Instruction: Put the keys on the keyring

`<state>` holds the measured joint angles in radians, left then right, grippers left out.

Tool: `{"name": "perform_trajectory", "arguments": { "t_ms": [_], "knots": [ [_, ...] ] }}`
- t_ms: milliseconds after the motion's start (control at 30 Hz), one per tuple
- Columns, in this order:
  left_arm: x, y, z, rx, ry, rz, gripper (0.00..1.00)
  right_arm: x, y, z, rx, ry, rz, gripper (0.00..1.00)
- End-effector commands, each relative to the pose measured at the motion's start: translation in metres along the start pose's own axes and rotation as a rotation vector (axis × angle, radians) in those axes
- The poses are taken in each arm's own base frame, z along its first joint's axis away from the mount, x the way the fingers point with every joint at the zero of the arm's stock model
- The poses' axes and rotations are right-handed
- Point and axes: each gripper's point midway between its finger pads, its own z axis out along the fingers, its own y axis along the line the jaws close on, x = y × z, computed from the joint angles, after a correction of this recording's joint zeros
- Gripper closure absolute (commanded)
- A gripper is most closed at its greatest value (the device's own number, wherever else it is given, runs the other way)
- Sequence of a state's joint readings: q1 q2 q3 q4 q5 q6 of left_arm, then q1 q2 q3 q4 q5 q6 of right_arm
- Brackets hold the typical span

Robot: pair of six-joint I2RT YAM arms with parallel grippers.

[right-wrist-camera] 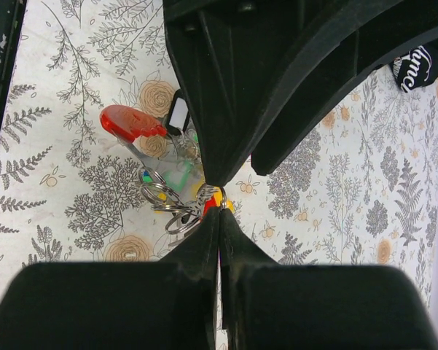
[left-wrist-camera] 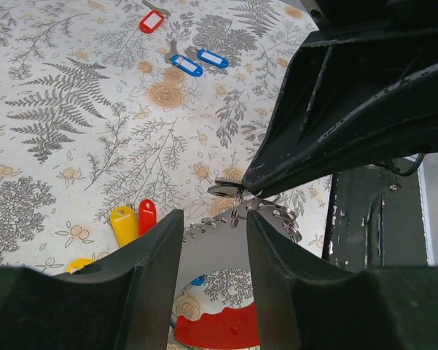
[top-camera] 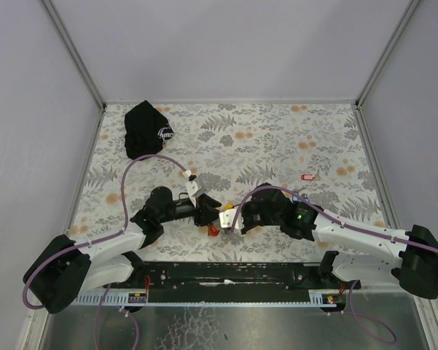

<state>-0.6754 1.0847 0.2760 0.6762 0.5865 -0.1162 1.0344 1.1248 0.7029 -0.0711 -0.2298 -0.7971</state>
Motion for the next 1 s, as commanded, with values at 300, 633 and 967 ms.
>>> {"name": "perform_trajectory", "arguments": {
  "t_ms": [300, 633, 967],
  "knots": [
    [-0.004, -0.013, 0.012, 0.149, 0.046, 0.033, 0.62, -0.033, -0.016, -0.009, 0.026, -0.1, -0.054, 1.0],
    [0.006, -0.018, 0.014, 0.204, 0.098, 0.012, 0.75, -0.034, -0.018, -0.012, 0.04, -0.104, -0.057, 1.0],
    [0.001, -0.015, 0.015, 0.174, 0.077, 0.009, 1.0, -0.033, -0.015, -0.013, 0.03, -0.1, -0.047, 1.0]
  ]
}}
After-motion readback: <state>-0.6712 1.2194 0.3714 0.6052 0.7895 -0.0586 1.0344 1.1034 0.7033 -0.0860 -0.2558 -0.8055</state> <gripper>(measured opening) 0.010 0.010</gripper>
